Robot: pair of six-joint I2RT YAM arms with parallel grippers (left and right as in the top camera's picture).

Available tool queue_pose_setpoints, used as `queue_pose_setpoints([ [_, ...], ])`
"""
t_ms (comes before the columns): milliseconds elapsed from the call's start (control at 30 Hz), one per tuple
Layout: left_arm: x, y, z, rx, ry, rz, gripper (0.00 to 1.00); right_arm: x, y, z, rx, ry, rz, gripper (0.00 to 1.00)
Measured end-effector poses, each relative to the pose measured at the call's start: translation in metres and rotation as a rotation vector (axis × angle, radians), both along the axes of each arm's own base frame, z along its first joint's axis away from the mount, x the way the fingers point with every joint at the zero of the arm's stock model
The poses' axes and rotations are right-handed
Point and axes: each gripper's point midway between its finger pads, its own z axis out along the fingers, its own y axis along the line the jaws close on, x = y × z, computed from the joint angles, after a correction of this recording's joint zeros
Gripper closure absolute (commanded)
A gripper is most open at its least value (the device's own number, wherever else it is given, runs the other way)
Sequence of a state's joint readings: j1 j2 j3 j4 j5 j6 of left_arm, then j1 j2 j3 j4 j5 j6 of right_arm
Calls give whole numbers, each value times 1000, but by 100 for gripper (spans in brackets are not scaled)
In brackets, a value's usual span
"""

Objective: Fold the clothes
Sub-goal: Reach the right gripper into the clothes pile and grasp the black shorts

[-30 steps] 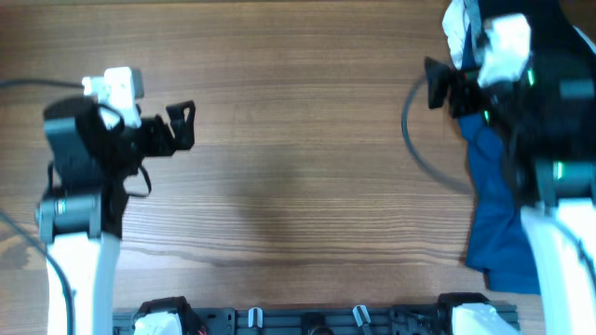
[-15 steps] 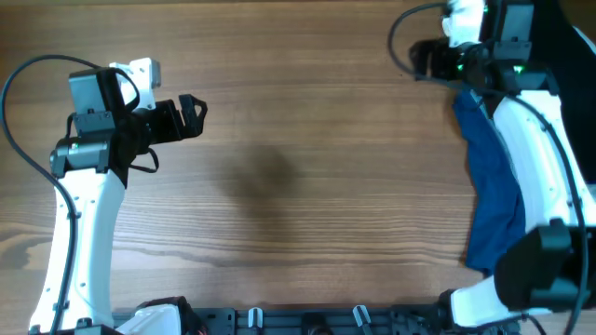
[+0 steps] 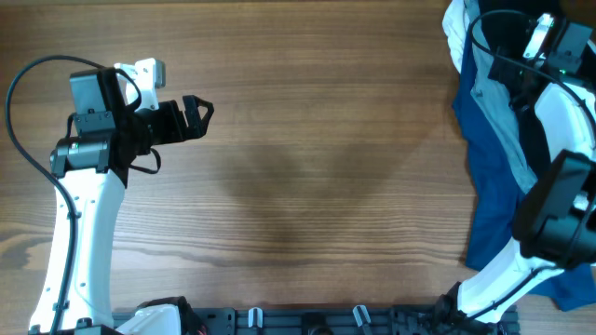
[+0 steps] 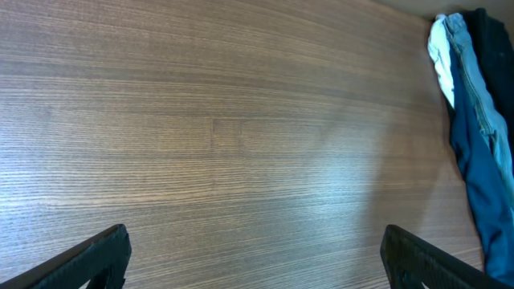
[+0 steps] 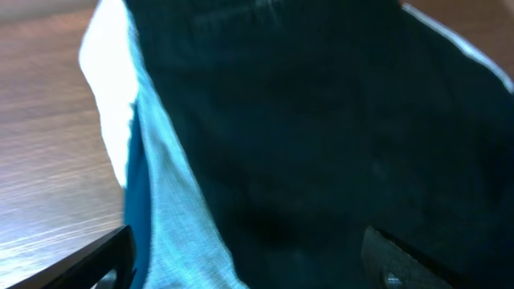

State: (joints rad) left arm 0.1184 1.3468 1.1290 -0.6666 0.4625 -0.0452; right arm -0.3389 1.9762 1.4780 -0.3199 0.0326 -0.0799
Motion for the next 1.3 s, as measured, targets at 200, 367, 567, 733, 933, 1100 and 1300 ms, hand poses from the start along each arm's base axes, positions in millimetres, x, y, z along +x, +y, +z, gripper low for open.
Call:
queue_pose_setpoints([
  [200,0,-1,0,-7,3,1,0,6,-2,-28,-23,39,35,18],
  [367,-4,-2,-3,-11,25,-1,0,9,-4,-35,-34,40,47,37],
  [567,-7,-2,-6,-14,43,-1,0,9,-9,-35,-67,45,33,71],
  [733,-7,-2,-6,-14,43,-1,0,8,-12,-35,-80,50,19,39],
  [933,-7,-2,-6,-14,43,-1,0,11,-4,-36,-63,45,74,22],
  [1100,-10,-2,-8,-16,60,-1,0,13,-2,-44,-56,50,87,23],
  [1300,-14,-3,-11,-18,83,-1,0,11,-6,-62,-63,84,71,32],
])
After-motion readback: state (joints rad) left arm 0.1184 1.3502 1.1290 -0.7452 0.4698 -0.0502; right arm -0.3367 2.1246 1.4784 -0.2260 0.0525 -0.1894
